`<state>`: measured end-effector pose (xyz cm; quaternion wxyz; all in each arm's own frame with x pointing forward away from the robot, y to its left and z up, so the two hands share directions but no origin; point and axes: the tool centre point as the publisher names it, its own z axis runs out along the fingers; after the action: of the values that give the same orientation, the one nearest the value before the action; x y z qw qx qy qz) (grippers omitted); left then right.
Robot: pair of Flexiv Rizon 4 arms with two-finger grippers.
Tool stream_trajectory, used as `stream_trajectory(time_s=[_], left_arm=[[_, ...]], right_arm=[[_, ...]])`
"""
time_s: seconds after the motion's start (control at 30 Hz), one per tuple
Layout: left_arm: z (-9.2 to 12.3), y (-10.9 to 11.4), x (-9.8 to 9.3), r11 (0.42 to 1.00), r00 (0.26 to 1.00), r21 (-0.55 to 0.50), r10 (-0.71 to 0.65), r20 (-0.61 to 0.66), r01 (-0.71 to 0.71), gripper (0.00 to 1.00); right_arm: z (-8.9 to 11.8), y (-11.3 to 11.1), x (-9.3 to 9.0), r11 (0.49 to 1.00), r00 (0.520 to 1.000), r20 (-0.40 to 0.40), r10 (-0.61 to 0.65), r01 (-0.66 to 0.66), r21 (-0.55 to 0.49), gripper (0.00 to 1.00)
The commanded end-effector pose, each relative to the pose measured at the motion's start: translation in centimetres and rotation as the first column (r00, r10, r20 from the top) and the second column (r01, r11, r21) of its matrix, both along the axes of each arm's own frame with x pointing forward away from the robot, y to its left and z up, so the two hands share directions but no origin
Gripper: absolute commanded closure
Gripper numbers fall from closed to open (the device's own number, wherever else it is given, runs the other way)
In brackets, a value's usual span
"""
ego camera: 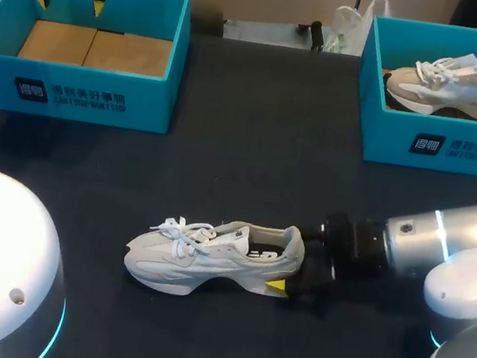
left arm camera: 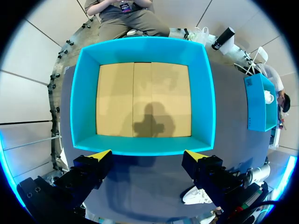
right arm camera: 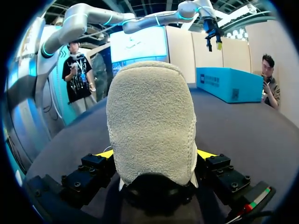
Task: Take the shoe out of the shoebox, open the shoe tongue, remove and reinsert the insole, then place the shoe into the shoebox
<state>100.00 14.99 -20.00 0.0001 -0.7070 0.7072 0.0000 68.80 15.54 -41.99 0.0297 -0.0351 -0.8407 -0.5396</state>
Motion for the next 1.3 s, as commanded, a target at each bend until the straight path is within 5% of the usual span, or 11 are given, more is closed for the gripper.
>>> stream_trajectory(time_s=[0.03, 0.57, 0.6, 0.63, 0.7, 0.73, 1.3], left_arm=[[0.00, 0.00, 0.00, 1.000, 1.000, 0.000, 0.000, 0.000, 0.000, 0.00], [0.00, 0.00, 0.00, 1.000, 1.000, 0.000, 0.000, 0.000, 0.000, 0.00], [0.00, 0.00, 0.00, 1.000, 1.000, 0.000, 0.000, 0.000, 0.000, 0.00], [0.00, 0.00, 0.00, 1.000, 1.000, 0.000, 0.000, 0.000, 0.000, 0.00], [0.00, 0.00, 0.00, 1.000, 1.000, 0.000, 0.000, 0.000, 0.000, 0.00], [0.00, 0.00, 0.00, 1.000, 1.000, 0.000, 0.000, 0.000, 0.000, 0.00], [0.00, 0.00, 0.00, 1.000, 1.000, 0.000, 0.000, 0.000, 0.000, 0.00]], right_arm=[[0.00, 0.42, -0.07, 1.000, 1.000, 0.001, -0.006, 0.006, -0.006, 0.00], [-0.22, 0.88, 0.34, 1.000, 1.000, -0.002, -0.021, 0.021, -0.001, 0.00], [-0.23, 0.89, 0.35, 1.000, 1.000, -0.003, -0.024, 0.024, -0.001, 0.16], [-0.24, 0.90, 0.35, 1.000, 1.000, -0.003, -0.028, 0.028, 0.000, 0.47], [-0.25, 0.91, 0.36, 0.999, 0.999, -0.002, -0.034, 0.034, -0.001, 0.87], [-0.25, 0.91, 0.37, 0.999, 0.999, -0.001, -0.035, 0.035, -0.003, 1.00], [-0.09, 1.00, 0.22, 1.000, 1.000, 0.000, -0.024, 0.024, 0.001, 1.00]])
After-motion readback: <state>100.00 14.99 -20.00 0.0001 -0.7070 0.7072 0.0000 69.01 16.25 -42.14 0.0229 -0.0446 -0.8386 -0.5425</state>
